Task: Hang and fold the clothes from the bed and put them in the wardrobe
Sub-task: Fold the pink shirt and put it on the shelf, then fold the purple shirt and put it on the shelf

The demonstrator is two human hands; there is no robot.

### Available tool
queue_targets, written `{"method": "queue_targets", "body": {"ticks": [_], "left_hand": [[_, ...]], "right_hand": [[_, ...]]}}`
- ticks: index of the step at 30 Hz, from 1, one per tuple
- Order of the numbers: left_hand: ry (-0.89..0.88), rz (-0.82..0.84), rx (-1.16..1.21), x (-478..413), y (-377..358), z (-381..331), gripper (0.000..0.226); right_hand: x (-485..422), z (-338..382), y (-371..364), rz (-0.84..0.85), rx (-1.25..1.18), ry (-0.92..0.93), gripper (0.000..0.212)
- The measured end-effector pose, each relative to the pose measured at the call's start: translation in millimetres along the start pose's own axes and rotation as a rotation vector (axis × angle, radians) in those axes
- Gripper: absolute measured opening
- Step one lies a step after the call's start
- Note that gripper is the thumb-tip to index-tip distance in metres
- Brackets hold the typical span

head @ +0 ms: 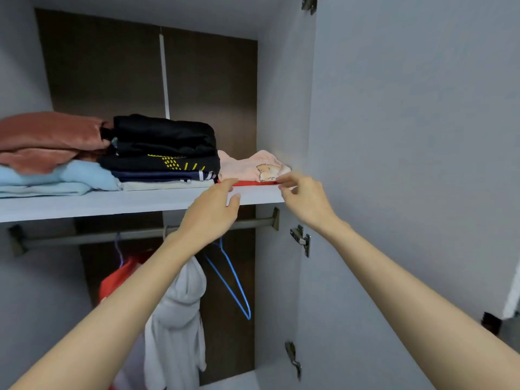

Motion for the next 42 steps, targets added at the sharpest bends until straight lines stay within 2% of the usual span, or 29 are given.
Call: {"method": "queue_targets", "body": {"ticks": [5, 13, 23, 30, 34, 42], "left_hand": [[0.003, -0.017, 0.044, 54.8, 32.6, -5.8, 0.046], [-0.026, 0.154, 0.143, 144.1, 43.1, -4.1, 0.046], [-0.124, 0.399, 0.279, 267.1, 15.9, -31.8, 0.043], [-0.25, 0.527, 0.392, 350.5, -13.8, -120.0, 0.042], [-0.36, 0.686, 0.475, 405.7, -44.2, -190.5, 0.044], [-0.56, 0.89, 0.6, 521.0, -86.0, -350.8, 0.044]], "right_hand": [[58.8, 22.6, 15.6, -0.004, -0.059, -0.004, 0.028], [155.0, 54.4, 13.3, -0.005, -0.014, -0.088, 0.028], [324.3, 61.4, 40.3, -0.077, -0.049, -0.362, 0.026], [458.2, 52.7, 117.1, -0.186, 0.049, -0.538, 0.025], [537.3, 40.4, 169.3, -0.255, 0.123, -0.657, 0.025], [716.7, 28.1, 285.4, -0.444, 0.254, -0.924, 0.025]]}}
Point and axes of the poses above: each hand's wrist, its own x-axis away from the middle knuckle, its own y-axis out of the back of the hand, z = x × y, the point moved 9 cm from there along -x, towards the middle knuckle, and after that the axes turned 1 degree about -y, right-handed, at the moved point
